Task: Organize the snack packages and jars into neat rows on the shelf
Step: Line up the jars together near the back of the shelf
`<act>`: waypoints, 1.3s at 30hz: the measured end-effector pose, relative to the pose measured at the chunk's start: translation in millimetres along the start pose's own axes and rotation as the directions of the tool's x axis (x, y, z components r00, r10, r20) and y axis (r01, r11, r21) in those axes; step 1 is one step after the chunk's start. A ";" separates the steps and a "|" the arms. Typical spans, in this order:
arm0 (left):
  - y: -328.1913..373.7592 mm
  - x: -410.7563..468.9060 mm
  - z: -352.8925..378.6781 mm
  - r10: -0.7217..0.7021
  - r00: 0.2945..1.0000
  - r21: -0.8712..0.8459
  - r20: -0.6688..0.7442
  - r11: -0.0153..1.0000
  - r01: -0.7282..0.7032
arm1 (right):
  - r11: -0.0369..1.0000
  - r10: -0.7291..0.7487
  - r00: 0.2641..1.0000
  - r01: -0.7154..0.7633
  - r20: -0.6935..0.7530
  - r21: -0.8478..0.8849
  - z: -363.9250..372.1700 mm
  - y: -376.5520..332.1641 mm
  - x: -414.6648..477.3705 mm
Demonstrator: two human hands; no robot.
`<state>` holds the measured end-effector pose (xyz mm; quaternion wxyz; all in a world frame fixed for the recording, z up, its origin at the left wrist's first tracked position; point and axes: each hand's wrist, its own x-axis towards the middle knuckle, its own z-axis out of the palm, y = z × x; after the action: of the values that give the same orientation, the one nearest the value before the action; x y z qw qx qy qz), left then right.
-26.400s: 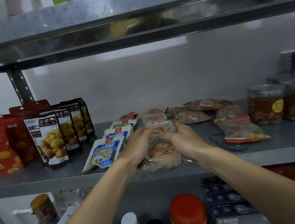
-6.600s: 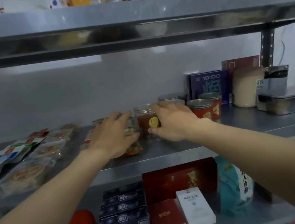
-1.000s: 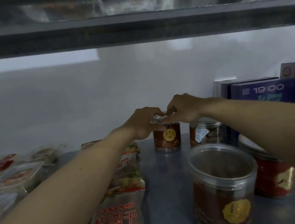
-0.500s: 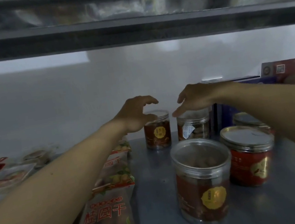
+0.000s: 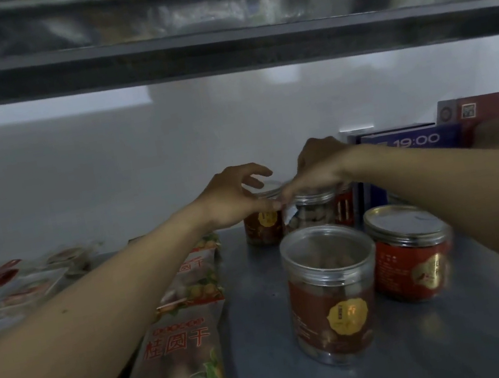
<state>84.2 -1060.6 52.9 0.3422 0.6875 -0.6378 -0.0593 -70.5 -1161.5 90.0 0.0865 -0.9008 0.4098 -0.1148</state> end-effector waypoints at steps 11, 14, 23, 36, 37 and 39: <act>16.3 -6.0 18.8 -0.014 0.964 -0.085 -0.267 0.996 -0.009 | 0.993 0.041 0.985 -0.021 -0.168 0.120 -10.7 -38.3 -6.7; 11.2 -5.9 11.5 -0.085 0.958 -0.219 -0.273 0.975 0.024 | 0.948 -0.024 0.996 0.049 -0.083 0.315 -20.3 -31.4 -7.8; 4.3 -7.9 0.6 -0.130 0.961 -0.488 -0.245 0.873 -0.007 | 0.818 -0.184 0.983 0.148 0.010 0.555 -15.3 -15.9 -14.4; 10.2 -14.1 -2.0 -0.114 0.952 -0.498 -0.284 0.866 -0.044 | 0.773 -0.245 0.969 0.168 0.044 0.612 -23.3 -12.7 -18.7; 8.0 -14.1 -4.0 -0.106 0.958 -0.528 -0.266 0.848 -0.053 | 0.747 -0.289 0.955 0.177 0.073 0.641 -23.7 -8.9 -19.7; 4.2 -13.1 -5.9 -0.084 0.970 -0.556 -0.230 0.829 -0.059 | 0.702 -0.326 0.942 0.189 0.074 0.687 -21.8 -4.7 -18.2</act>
<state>81.4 -1046.1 55.0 0.6035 0.5636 -0.5409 -0.1600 -84.8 -1146.0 109.6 0.4264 -0.8638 0.1999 -0.1790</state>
